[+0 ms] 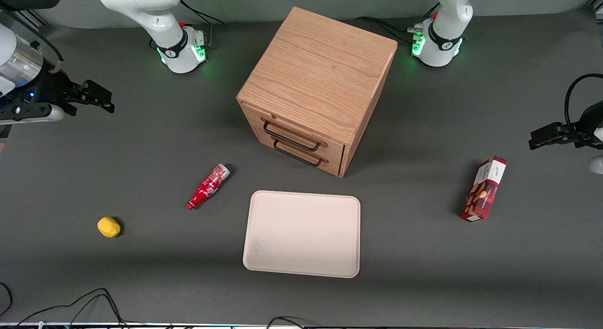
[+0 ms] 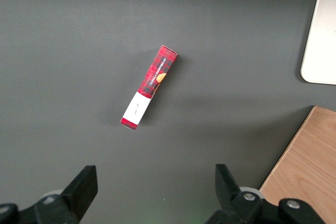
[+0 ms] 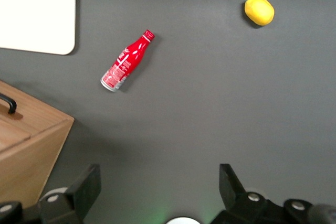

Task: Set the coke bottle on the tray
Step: 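Move the open right gripper down over the red Coca-Cola bottle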

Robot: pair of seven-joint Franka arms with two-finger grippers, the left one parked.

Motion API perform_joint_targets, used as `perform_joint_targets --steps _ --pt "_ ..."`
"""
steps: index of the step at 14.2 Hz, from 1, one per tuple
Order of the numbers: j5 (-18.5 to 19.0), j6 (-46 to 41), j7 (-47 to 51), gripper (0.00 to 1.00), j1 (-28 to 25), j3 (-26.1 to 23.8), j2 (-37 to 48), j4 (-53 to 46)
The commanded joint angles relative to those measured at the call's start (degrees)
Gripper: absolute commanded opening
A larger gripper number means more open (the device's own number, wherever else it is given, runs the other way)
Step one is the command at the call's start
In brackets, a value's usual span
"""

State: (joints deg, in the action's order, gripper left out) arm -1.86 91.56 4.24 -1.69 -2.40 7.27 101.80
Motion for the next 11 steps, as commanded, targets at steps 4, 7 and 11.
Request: perform_joint_targets --steps 4,7,11 --pt "-1.13 8.0 24.98 1.0 -2.97 -4.27 -8.75 -0.65" --pt "-0.69 17.55 33.08 1.0 -3.06 -6.91 -11.14 5.31" --pt "-0.25 29.61 42.49 1.0 -3.23 -9.11 -15.87 13.23"
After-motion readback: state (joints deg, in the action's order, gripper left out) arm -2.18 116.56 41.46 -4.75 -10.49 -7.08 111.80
